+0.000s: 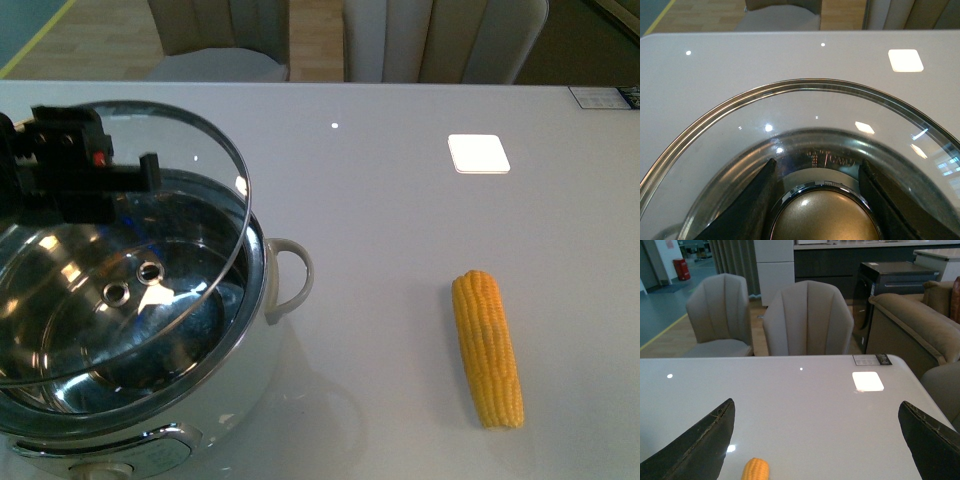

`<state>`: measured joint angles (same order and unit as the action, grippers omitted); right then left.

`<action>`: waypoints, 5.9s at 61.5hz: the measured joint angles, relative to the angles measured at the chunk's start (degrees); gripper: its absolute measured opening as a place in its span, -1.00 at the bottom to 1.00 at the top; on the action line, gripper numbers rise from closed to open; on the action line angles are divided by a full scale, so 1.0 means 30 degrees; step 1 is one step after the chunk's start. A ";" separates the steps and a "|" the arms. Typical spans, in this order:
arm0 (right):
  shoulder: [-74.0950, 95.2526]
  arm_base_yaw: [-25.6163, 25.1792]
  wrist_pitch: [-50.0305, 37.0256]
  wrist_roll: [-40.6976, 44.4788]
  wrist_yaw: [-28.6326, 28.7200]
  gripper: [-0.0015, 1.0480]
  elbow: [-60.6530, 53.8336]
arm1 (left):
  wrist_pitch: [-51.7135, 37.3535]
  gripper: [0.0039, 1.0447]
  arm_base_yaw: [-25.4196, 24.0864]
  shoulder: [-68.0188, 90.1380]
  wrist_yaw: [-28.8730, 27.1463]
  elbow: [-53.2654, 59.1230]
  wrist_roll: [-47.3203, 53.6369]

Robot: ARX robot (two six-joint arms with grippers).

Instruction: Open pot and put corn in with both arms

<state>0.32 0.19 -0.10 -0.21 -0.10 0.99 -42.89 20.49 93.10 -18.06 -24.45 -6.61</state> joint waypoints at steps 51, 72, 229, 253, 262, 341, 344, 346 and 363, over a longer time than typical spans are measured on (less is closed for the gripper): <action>0.0000 0.0000 0.0000 0.0000 0.0000 0.83 -0.0007 | -0.4022 -0.19 -1.6378 0.2390 0.6069 -0.1851 0.3978; 0.0000 0.0000 0.0000 0.0000 0.0000 0.83 -0.0007 | -0.9391 -0.19 -1.8659 0.9814 0.7424 -0.2324 0.4721; -0.0007 0.0000 0.0007 0.0000 0.0000 0.83 -0.0007 | -0.1676 -0.46 -1.3682 -1.1540 1.2575 0.4889 0.1974; -0.0007 0.0000 0.0007 0.0000 0.0000 0.83 0.0000 | 0.0954 -0.94 -0.9908 -1.7165 0.8961 0.7716 0.2040; -0.0007 0.0000 0.0007 0.0000 -0.0007 0.83 -0.0007 | 0.2790 -0.94 -0.9129 -1.9190 0.8204 0.7912 0.2047; -0.0015 0.0000 0.0007 0.0000 0.0000 0.83 -0.0007 | 1.4273 -0.94 -0.6878 -3.0913 0.6018 0.7912 0.2062; -0.0015 0.0000 0.0007 0.0000 0.0000 0.83 -0.0007 | 1.4273 -0.94 -0.6878 -3.0913 0.6018 0.7912 0.2062; -0.0015 0.0000 0.0007 0.0000 0.0000 0.83 -0.0007 | 1.4273 -0.85 -0.6878 -3.0913 0.6018 0.7912 0.2055; -0.0015 0.0000 0.0007 0.0000 0.0000 0.83 -0.0007 | 1.4287 0.11 -0.6878 -3.0913 0.6018 0.7912 0.2055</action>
<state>0.27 0.19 -0.08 -0.21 -0.10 0.97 -0.03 -0.14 0.36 -0.01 -0.71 -0.45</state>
